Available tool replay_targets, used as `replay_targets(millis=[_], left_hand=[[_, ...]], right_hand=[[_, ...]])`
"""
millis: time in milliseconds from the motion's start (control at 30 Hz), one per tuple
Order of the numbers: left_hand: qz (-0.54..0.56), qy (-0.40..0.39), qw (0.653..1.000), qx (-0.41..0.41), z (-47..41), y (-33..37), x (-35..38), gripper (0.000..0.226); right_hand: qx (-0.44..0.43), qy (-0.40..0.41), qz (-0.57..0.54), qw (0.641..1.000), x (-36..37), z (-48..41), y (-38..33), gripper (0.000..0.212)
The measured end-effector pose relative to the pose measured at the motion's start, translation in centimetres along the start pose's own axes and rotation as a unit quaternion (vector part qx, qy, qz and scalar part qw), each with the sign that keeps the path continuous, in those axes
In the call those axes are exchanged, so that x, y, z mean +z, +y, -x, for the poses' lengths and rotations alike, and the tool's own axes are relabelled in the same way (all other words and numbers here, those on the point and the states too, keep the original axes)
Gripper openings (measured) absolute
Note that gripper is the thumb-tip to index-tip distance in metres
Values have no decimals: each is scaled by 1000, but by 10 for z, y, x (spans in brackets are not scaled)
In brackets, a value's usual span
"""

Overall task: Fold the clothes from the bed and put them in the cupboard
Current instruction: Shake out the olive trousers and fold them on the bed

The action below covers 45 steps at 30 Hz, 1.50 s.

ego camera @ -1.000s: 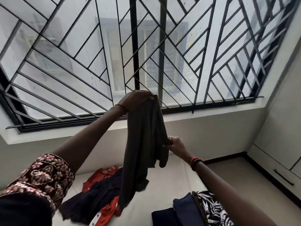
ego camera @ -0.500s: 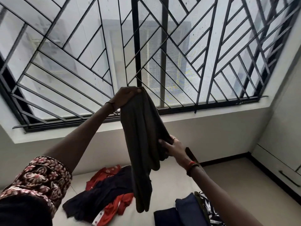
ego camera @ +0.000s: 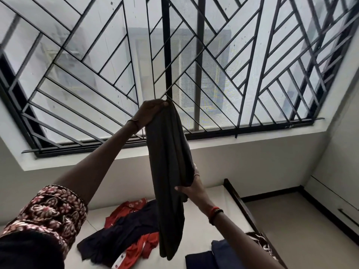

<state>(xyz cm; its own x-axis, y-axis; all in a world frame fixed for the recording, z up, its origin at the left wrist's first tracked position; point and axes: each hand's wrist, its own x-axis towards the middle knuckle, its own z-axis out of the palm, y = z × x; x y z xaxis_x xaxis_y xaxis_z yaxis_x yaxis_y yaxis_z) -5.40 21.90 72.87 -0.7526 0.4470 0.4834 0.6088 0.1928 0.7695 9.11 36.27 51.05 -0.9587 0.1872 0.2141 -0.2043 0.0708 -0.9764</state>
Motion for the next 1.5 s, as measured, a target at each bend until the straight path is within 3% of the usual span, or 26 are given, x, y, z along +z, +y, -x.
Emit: replay_targets(millis=[167, 333, 500, 600, 767, 833, 900, 967, 1033, 1133, 1267, 1433, 1500], left_hand=[[-25, 22, 999, -9, 3, -6, -20, 12], [-20, 52, 998, -27, 9, -16, -33, 17], [-8, 54, 998, -35, 14, -26, -41, 21], [2, 55, 998, -37, 15, -29, -41, 21], [3, 28, 999, -28, 14, -15, -30, 32], [-12, -6, 1000, -20, 11, -7, -25, 16], [-28, -30, 999, -10, 8, -1, -23, 16], [-34, -41, 999, -1, 6, 1, -24, 13], [-33, -43, 999, 3, 4, 1, -24, 12], [-36, -43, 998, -1, 3, 3, -24, 11], [-31, -37, 999, -16, 1, 4, -22, 16], [-20, -2, 1000, -14, 0, 5, -23, 14], [-15, -2, 1000, -14, -1, 2, -22, 11]], right_hand=[[11, -63, -10, 998, -19, -4, -3, 84], [65, -141, -56, 986, -44, -6, -14, 93], [82, -165, 10, 983, -61, -8, -27, 71], [74, -139, 21, 987, -67, -9, -32, 43], [93, -58, 19, 994, -57, -11, -31, 19], [113, 28, 33, 993, -51, -15, -27, 15], [122, 138, -7, 983, -47, -18, -23, 18], [117, 190, -63, 973, -41, -18, -20, 15], [101, 177, -30, 979, -35, -17, -9, 5], [92, 139, 25, 986, -21, -10, 5, 30], [119, 167, 12, 979, -6, -5, 8, 8], [140, 143, -28, 979, 4, 3, 18, 10], [137, 105, 14, 985, 7, 5, 23, 14]])
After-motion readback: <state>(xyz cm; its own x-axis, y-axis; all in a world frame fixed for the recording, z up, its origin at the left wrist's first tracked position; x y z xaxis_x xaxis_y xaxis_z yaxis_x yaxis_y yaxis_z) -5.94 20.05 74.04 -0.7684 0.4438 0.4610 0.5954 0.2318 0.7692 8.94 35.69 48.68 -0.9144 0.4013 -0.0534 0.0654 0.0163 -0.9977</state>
